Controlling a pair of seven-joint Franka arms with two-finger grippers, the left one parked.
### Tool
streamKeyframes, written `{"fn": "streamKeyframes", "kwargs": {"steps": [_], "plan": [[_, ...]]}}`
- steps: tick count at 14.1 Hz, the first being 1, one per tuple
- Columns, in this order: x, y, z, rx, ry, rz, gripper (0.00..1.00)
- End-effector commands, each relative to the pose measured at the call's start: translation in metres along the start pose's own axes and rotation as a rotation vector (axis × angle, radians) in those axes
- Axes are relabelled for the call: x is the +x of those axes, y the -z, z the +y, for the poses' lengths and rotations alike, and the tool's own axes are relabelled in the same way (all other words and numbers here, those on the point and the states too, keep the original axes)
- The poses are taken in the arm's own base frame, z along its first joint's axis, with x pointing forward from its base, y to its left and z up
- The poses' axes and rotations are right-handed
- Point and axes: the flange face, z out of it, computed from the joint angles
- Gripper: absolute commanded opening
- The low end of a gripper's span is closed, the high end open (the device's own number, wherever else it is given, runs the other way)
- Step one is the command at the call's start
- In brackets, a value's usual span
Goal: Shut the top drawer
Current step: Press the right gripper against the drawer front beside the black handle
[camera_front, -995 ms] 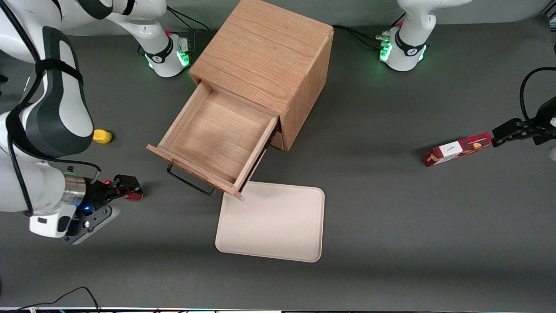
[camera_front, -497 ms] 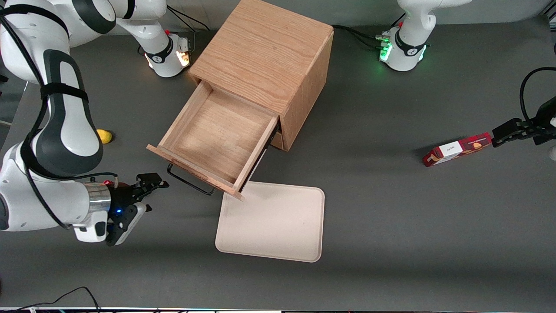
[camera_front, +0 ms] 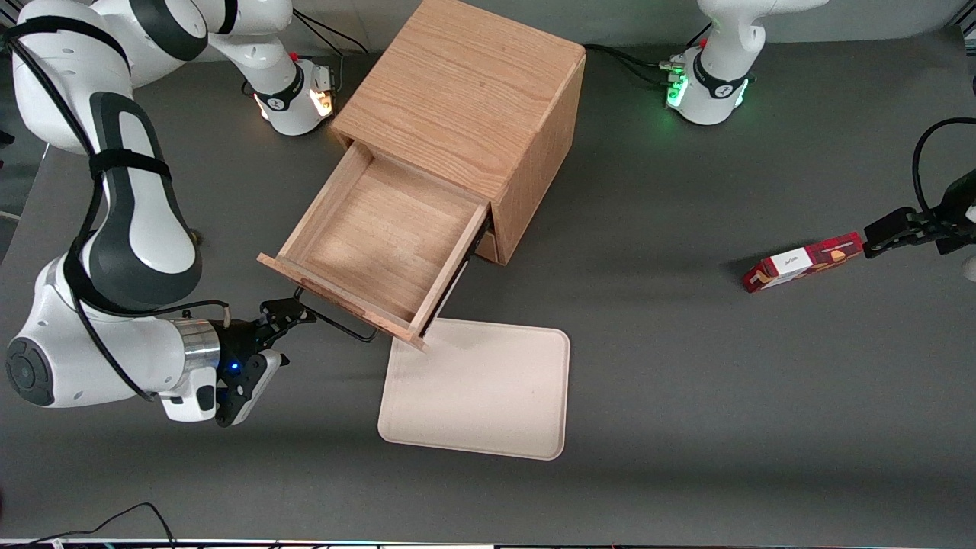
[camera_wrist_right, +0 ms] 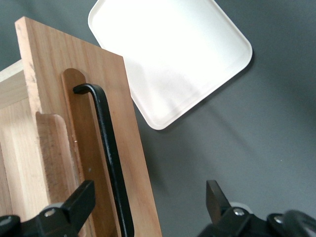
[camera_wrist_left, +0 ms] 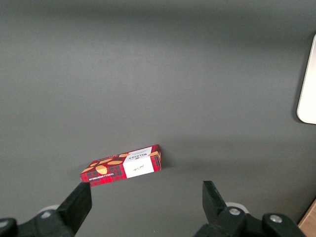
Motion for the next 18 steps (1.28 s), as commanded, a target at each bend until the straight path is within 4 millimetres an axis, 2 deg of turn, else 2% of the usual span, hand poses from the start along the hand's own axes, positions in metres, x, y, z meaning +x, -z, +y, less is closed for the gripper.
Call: {"fn": "streamKeyframes", "kwargs": {"steps": [1,12,18], "plan": [[0.009,-0.005,-0.003,0.040,-0.003,0.012,1.00],[0.020,-0.048,-0.008,0.031,0.011,-0.074,1.00],[0.019,-0.065,-0.002,-0.004,0.014,-0.121,1.00]]}}
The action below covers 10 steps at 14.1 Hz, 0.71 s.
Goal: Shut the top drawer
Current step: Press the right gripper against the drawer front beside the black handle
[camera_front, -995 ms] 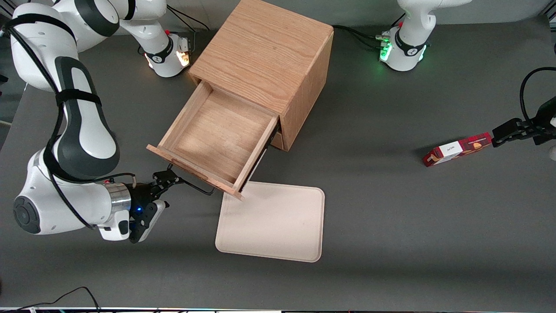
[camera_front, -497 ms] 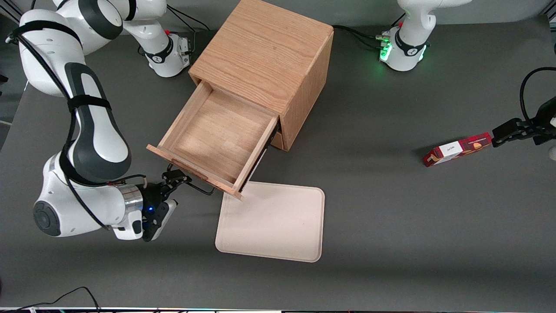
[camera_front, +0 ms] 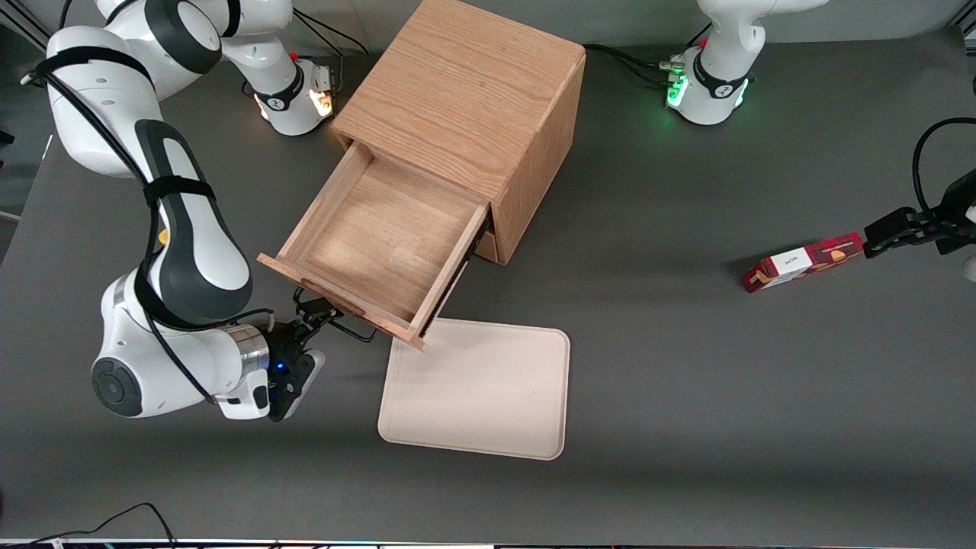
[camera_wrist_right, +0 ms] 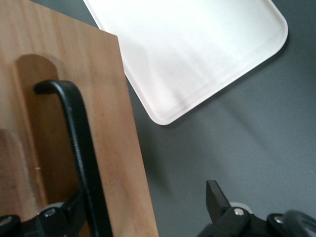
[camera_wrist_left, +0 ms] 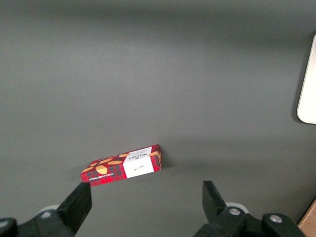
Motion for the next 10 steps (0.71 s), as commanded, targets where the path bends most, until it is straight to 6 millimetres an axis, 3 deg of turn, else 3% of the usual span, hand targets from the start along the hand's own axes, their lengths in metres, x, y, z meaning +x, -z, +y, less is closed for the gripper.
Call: {"fn": "streamKeyframes", "kwargs": {"steps": [1,10], "plan": [[0.003,-0.005,-0.001,-0.020,-0.010,-0.023,1.00],[0.008,-0.016,-0.009,-0.039,0.007,-0.061,1.00]]}}
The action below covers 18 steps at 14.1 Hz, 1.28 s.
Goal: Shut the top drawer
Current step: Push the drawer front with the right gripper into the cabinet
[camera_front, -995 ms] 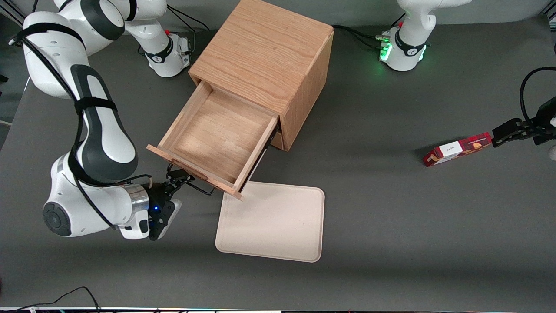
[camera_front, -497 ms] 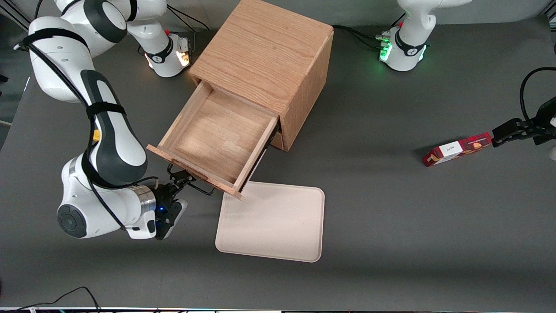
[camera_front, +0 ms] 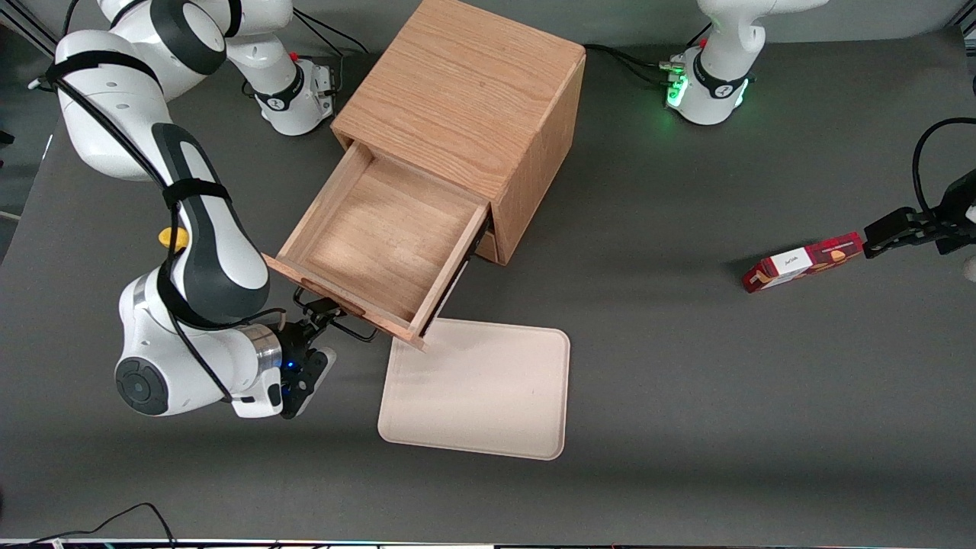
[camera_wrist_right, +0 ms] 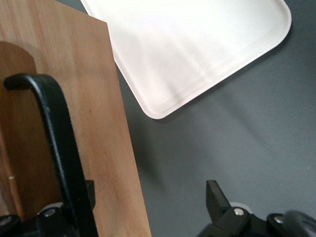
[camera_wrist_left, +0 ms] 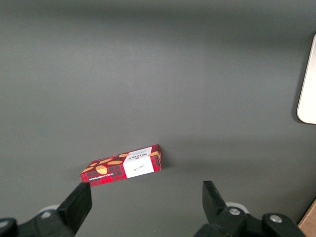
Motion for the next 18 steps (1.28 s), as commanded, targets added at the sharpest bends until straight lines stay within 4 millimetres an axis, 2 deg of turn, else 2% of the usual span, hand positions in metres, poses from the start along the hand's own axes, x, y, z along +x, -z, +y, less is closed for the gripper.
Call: {"fn": "streamKeyframes", "kwargs": {"steps": [1,11,18], "plan": [[0.003,-0.003,-0.007,-0.006,-0.004,-0.017,1.00],[0.004,-0.014,-0.028,0.001,-0.005,-0.061,1.00],[0.000,-0.031,-0.063,-0.011,0.013,-0.112,1.00]]}}
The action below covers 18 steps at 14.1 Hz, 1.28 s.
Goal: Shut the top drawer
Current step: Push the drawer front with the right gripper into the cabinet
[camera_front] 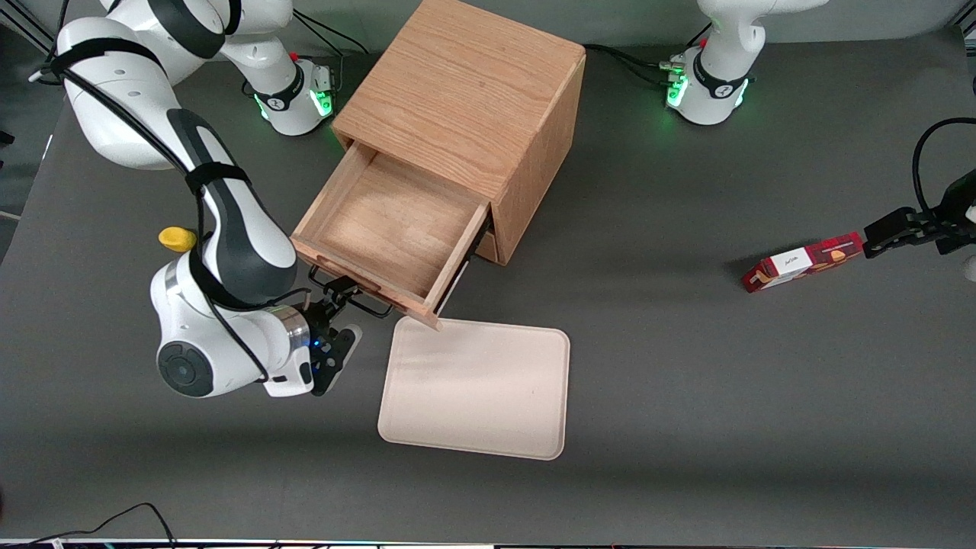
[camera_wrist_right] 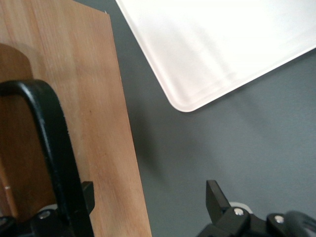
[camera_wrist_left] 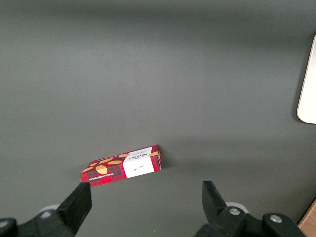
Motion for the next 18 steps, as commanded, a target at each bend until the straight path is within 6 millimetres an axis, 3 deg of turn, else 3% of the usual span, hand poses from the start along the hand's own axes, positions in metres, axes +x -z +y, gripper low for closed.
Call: {"fn": "streamKeyframes", "kwargs": {"steps": [1,18], "plan": [[-0.007,-0.011,-0.020,-0.032,-0.022,-0.039,1.00],[0.000,-0.056,-0.091,-0.037,-0.050,-0.081,1.00]]}}
